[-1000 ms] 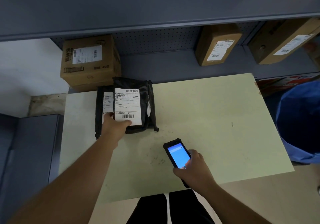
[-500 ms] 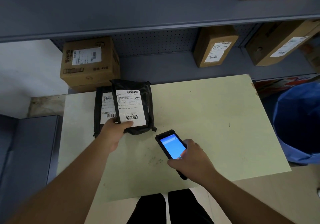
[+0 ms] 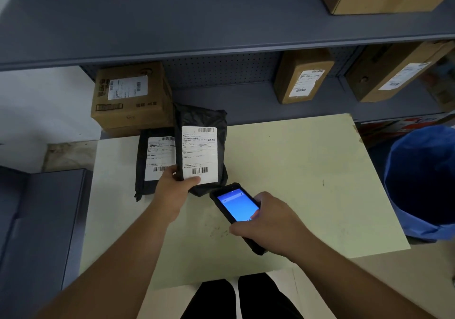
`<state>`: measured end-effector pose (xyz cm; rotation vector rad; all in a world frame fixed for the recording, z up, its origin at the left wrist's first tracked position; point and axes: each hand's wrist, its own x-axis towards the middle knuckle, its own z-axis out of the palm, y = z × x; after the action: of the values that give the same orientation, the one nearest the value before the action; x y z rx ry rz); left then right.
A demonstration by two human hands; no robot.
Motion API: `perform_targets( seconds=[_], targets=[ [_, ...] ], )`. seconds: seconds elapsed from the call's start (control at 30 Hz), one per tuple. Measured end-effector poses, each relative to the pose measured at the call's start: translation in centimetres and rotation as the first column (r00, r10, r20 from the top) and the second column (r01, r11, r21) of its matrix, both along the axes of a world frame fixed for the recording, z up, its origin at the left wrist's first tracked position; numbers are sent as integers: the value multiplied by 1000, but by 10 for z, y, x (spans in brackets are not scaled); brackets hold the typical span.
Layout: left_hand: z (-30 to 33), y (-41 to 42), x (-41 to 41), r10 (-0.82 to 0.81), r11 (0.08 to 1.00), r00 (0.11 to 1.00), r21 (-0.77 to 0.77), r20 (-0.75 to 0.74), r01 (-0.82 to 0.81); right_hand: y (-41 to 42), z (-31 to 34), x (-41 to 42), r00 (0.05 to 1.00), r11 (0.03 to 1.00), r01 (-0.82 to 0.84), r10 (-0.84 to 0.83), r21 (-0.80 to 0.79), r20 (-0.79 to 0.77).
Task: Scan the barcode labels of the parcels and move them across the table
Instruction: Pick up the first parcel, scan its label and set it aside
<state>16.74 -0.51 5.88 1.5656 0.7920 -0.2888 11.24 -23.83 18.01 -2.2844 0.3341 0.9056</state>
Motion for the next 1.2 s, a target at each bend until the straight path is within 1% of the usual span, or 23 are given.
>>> perform_targets(
  seconds=[0.1, 0.2, 0.4, 0.73, 1.2],
  targets=[
    [3, -7, -5, -5, 1000, 1000, 31, 14, 5, 3, 9, 4, 1000, 1000, 20, -20, 21, -12],
    [3, -12, -7, 6, 1000, 999, 22, 32, -6, 4, 13, 9, 999, 998, 45, -44, 34, -31],
    [5, -16, -7, 38, 999, 997, 4, 66, -38, 3, 14, 12, 997, 998, 42, -40, 39, -66],
    [5, -11, -9, 16, 999, 999, 50, 37, -17, 9, 8, 10, 994, 994, 76, -69, 82, -88],
    [0, -8, -9, 44, 999, 997, -10, 59, -43, 10, 5, 11, 987, 986, 123, -109, 111, -118]
  ],
)
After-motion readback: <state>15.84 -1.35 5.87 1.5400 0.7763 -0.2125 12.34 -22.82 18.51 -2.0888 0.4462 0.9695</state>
